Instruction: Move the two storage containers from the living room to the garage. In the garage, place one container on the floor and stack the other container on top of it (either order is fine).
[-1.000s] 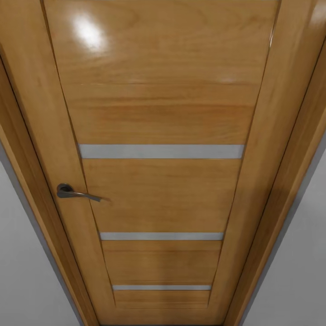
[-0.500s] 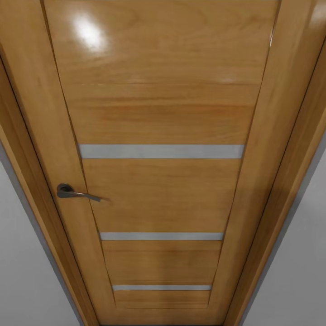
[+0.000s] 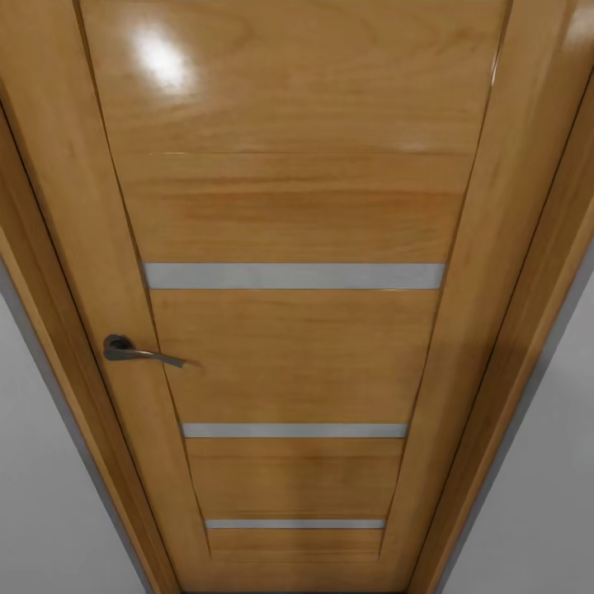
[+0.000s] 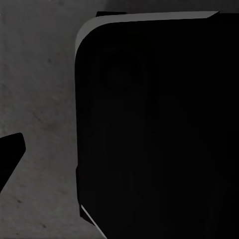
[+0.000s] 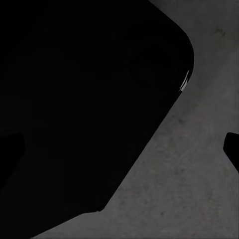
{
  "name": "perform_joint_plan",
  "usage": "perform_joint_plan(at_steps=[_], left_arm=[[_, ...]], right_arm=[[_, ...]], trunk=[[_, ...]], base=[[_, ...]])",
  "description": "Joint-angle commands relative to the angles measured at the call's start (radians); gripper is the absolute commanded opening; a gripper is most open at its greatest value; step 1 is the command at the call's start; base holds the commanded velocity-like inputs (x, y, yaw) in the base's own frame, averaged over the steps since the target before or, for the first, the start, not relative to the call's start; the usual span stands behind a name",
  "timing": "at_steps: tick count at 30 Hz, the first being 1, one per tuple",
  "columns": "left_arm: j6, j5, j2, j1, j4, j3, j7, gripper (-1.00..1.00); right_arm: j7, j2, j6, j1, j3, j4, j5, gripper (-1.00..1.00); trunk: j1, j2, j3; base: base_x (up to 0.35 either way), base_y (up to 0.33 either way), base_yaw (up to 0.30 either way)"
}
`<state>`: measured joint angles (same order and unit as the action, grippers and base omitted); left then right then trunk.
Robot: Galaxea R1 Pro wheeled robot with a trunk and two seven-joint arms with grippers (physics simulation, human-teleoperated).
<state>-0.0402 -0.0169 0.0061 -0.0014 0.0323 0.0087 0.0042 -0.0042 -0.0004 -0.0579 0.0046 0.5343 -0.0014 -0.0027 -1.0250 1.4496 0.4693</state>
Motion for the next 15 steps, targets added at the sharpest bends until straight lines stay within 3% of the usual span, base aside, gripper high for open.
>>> perform_joint_plan(at_steps=[1,15], left_arm=[[-0.003,-0.002,0.0,0.0,0.0,0.001,0.0,1.0],[-0.003,-0.002,0.0,0.0,0.0,0.001,0.0,1.0]], right_arm=[[0.0,0.0,-0.003,0.0,0.001,0.0,-0.001,1.0],[0.0,0.002,-0.002,0.0,0.002,0.0,-0.008,1.0]], trunk=[[0.0,0.0,0.001],[0.0,0.0,0.001]], base=[[0.0,0.0,0.0],[0.0,0.0,0.0]])
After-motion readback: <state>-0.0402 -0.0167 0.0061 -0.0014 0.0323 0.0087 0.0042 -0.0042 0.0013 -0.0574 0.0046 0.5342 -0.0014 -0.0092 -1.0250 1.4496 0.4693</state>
